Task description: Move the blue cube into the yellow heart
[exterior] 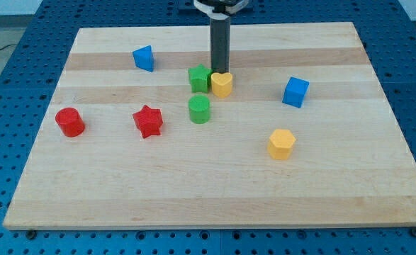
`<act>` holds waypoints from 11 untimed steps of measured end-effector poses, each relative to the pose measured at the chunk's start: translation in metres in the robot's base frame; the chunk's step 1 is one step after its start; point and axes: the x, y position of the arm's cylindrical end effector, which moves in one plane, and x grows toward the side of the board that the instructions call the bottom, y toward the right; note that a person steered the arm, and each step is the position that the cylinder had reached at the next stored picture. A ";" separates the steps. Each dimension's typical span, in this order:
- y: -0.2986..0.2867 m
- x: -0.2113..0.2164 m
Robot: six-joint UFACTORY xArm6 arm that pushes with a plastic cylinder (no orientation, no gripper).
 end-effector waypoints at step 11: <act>0.015 0.065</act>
